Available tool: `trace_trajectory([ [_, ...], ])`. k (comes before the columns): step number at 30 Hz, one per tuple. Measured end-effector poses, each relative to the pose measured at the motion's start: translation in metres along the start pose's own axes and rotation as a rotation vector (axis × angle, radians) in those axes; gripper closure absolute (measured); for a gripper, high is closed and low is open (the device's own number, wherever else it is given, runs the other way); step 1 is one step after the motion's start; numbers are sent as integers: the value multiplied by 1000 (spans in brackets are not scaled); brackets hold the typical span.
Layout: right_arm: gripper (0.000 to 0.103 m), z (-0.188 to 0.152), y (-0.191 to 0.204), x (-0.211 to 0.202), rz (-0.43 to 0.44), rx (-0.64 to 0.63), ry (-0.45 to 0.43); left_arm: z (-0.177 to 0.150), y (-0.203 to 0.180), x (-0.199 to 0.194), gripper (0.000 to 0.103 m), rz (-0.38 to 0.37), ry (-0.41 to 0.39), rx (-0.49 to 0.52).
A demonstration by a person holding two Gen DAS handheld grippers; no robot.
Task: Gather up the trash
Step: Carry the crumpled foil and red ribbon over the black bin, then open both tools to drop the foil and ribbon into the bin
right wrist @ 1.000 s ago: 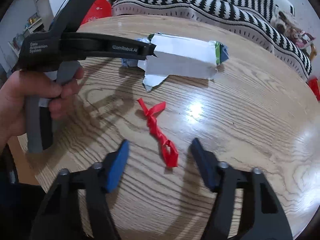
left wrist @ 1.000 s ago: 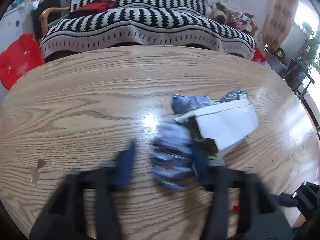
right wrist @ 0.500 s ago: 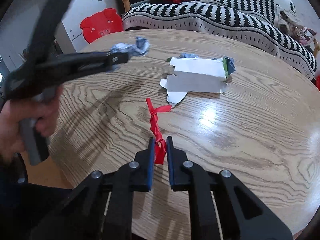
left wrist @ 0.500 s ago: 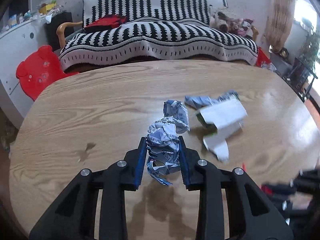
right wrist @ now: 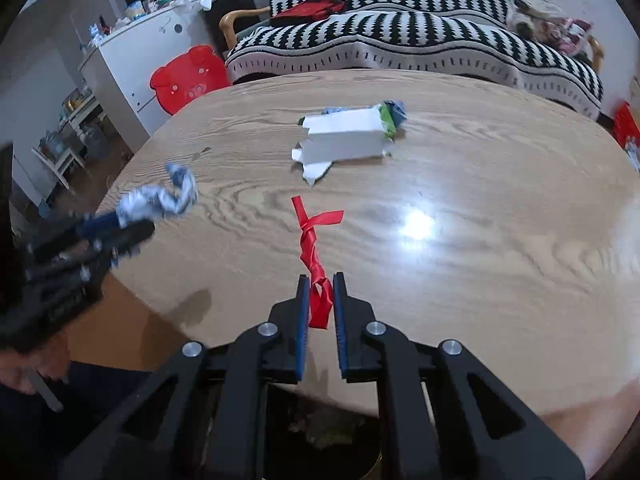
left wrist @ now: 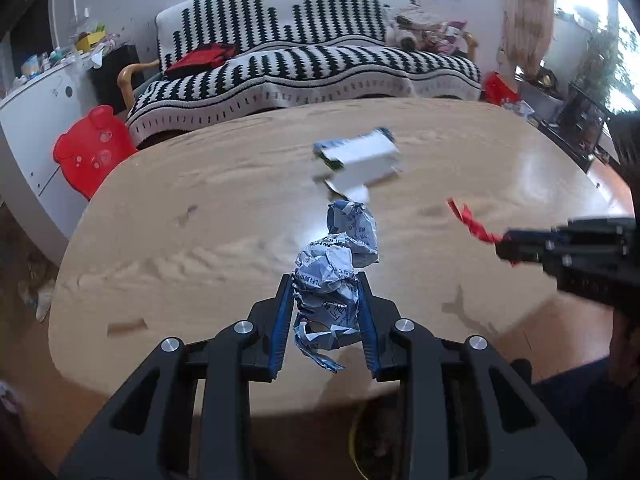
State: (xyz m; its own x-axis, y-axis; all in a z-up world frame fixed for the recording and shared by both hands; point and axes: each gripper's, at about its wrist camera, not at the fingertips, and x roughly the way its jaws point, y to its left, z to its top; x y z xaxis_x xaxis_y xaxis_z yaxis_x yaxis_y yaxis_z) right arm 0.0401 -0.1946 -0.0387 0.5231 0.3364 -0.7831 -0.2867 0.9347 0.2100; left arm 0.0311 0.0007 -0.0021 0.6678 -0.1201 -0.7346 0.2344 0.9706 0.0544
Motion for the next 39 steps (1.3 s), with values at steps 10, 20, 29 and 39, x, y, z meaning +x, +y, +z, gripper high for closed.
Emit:
trace_trajectory([
  [10,91,-93,18,-40,58,-1,29,-98,-48,-23,73,-56,109,23],
  [20,90,-160,20,-31,60,63,142,-139,-64,-14,73,-85,220,18],
  [29,90,-158,28,-23,64,56,174,-137,-62,-8,73,-85,225,22],
  [39,90,-157,28,-18,61,55,195,-137,-66,-4,73,-100,249,20],
])
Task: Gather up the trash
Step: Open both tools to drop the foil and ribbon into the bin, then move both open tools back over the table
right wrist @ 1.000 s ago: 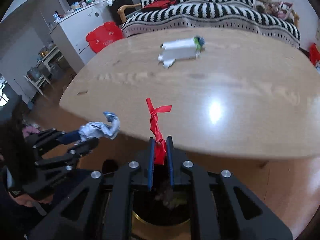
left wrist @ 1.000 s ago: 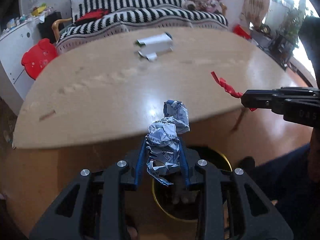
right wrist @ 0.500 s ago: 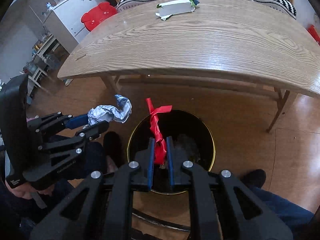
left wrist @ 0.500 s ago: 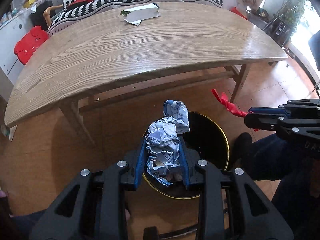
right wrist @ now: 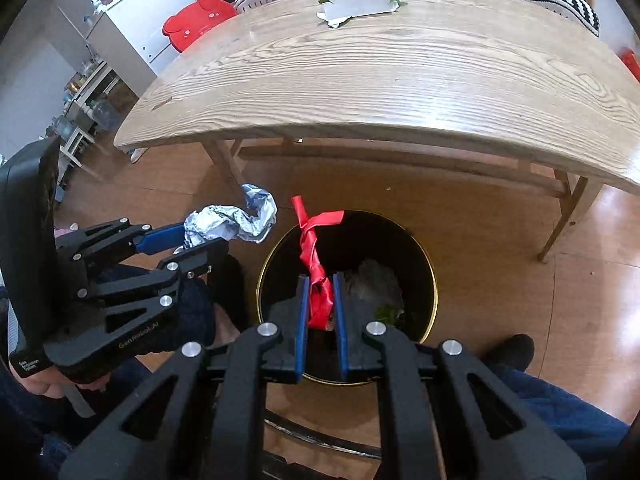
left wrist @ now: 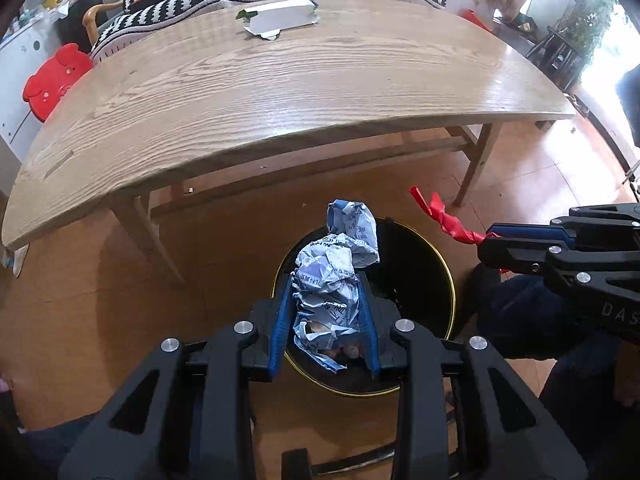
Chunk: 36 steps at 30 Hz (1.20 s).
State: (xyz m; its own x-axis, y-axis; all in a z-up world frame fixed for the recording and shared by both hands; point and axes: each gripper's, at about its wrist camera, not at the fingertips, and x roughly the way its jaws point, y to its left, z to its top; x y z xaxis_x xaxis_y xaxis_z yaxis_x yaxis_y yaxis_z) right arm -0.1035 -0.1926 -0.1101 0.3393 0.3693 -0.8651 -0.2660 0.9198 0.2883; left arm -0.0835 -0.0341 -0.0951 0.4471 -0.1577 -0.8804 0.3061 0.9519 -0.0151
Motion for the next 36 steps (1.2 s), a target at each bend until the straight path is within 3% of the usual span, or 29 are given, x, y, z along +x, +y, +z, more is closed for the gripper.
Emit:
trace_trajectory([
  [10,90,1,-5,-1,6,27,-8,0,1,5,70,-16,23,-7],
  [11,90,2,-7,-1,6,36,-8,0,0,5,62,-14,26,-5],
  [12,90,2,-8,-2,4,43,-14,0,0,5,47,-6,23,-4],
  [13,90,2,-9,-3,5,49,-22,0,0,4,42,1,16,-5],
  [14,86,3,-11,-5,12,55,-30,0,0,3,38,6,4,-5],
  [16,58,4,-12,-9,21,63,-48,2,0,0,35,15,-8,0],
  [17,34,5,-11,-11,18,64,-60,2,0,0,31,16,-9,0],
  [18,30,5,-11,-15,12,62,-81,2,0,0,30,16,-10,-3],
  [30,30,12,-17,-28,23,78,-122,9,6,-9,24,-10,-37,-33],
  [36,30,48,-21,-50,29,80,-190,37,15,-23,24,-8,-93,-4],
])
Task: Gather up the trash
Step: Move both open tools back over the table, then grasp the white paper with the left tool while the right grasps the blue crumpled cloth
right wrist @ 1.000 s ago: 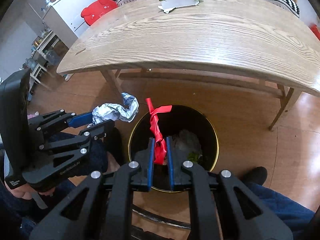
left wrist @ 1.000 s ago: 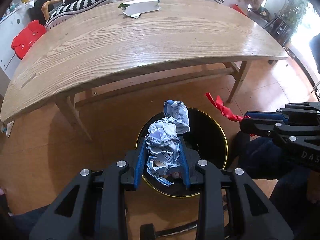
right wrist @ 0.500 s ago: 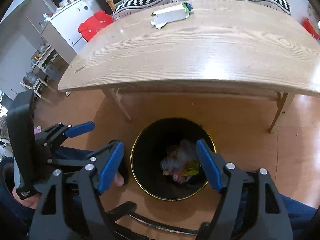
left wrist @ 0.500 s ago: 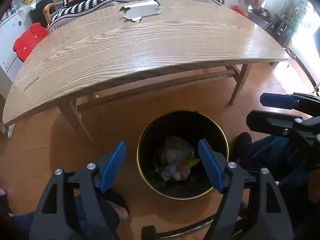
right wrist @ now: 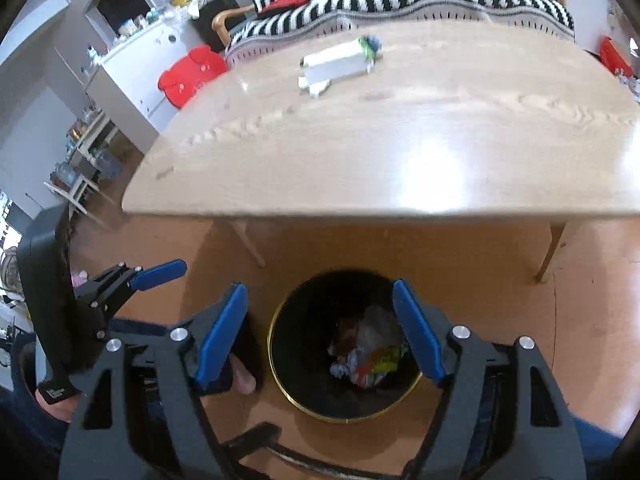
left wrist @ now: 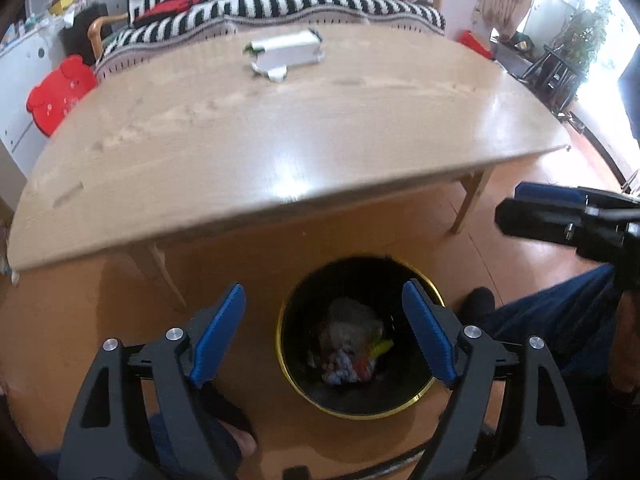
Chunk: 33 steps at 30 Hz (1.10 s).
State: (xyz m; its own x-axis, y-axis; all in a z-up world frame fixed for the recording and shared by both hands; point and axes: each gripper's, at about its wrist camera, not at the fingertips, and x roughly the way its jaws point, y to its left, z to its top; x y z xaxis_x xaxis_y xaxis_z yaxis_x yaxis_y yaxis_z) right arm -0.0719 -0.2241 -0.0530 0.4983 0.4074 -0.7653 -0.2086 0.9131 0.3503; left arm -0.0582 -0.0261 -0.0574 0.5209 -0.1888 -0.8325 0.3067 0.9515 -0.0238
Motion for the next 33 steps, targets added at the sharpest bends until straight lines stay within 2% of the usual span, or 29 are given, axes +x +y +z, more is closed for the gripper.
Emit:
trace_trajectory([
  [4,28,45,-1,-10,-29,-16,-68,41,10,-8,21,27,-61,47],
  [5,25,59,-3,-10,-45,-18,-84,53,13,-8,21,41,-78,66],
  [8,22,95,-11,-5,-87,-8,-113,94,21,1,21,114,-119,128],
  [10,22,123,-23,7,-121,1,-114,124,30,16,21,100,-112,138],
  [14,21,155,-51,33,-157,44,-103,177,38,60,20,51,-106,194],
  [16,21,157,-65,44,-174,68,-84,198,38,86,20,63,-122,230],
  [17,21,158,-73,53,-176,91,-48,205,38,93,20,62,-126,228],
  [20,21,157,-87,74,-135,157,26,229,42,123,20,9,-105,215],
  [23,21,155,-89,88,-122,172,83,248,41,144,20,10,-127,232],
  [27,20,151,-78,90,-158,119,97,267,43,170,20,17,-121,234],
  [30,18,151,-78,89,-158,115,98,266,36,186,21,61,-91,295],
  [31,18,151,-79,88,-156,118,98,265,34,189,23,53,-75,305],
  [33,18,154,-84,88,-158,130,96,264,32,188,44,23,-75,301],
])
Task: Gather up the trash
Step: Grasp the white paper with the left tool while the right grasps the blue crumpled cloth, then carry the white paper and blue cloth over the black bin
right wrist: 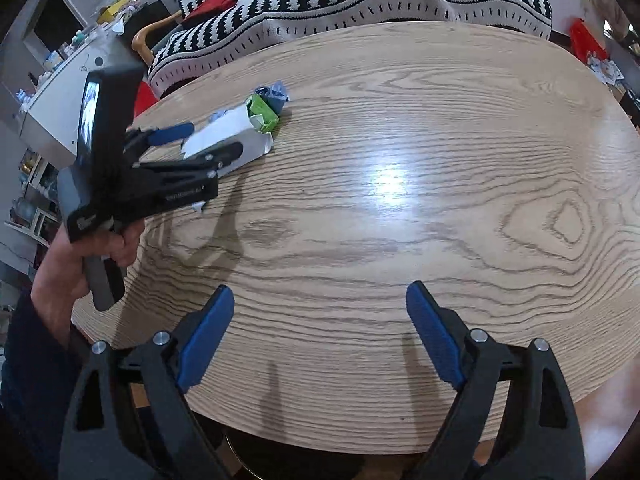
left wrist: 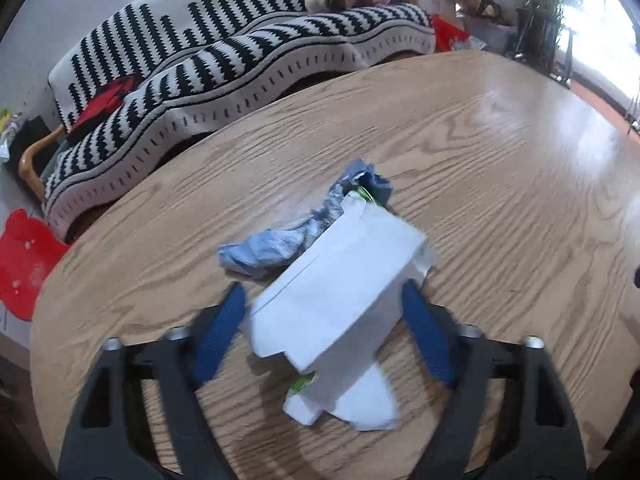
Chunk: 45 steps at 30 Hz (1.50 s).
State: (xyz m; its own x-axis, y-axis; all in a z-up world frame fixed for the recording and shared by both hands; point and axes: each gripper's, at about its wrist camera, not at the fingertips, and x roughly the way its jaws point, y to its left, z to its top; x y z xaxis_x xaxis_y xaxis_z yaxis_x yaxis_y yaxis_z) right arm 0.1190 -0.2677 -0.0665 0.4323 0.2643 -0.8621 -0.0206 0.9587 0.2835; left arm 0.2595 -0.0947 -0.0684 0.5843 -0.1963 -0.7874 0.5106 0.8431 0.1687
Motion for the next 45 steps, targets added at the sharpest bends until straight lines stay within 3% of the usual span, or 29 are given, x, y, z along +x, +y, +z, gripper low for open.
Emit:
trace_trajectory([
  [6,18,5,0,3,9,14,-12,-16,-10,-21,82,14,13,-44],
  [9,18,9,1,10,15,19,-22,-32,-10,-40,88,13,31,-82],
  [13,18,18,8,21,62,42,-33,-59,-3,-73,91,14,33,-146],
  [18,18,37,38,41,61,-31,-69,-94,19,-101,91,137,98,-337],
  [20,18,49,50,51,66,-48,-86,-104,25,-109,91,138,104,-397],
  [24,13,76,62,63,77,-22,-122,-126,25,-114,91,166,127,-427],
  [31,12,128,50,102,167,162,-114,-125,35,-101,91,182,135,-466],
  [37,12,151,57,128,161,153,-134,-113,38,-91,91,176,108,-485],
  [40,43,154,71,136,133,66,-131,-109,39,-88,91,179,100,-490],
  [41,65,153,76,139,134,37,-121,-109,39,-87,91,180,97,-494],
  [44,78,146,83,126,108,-8,-142,-106,37,-86,91,172,94,-501],
  [45,78,144,83,120,112,-13,-150,-105,37,-87,91,163,93,-506],
])
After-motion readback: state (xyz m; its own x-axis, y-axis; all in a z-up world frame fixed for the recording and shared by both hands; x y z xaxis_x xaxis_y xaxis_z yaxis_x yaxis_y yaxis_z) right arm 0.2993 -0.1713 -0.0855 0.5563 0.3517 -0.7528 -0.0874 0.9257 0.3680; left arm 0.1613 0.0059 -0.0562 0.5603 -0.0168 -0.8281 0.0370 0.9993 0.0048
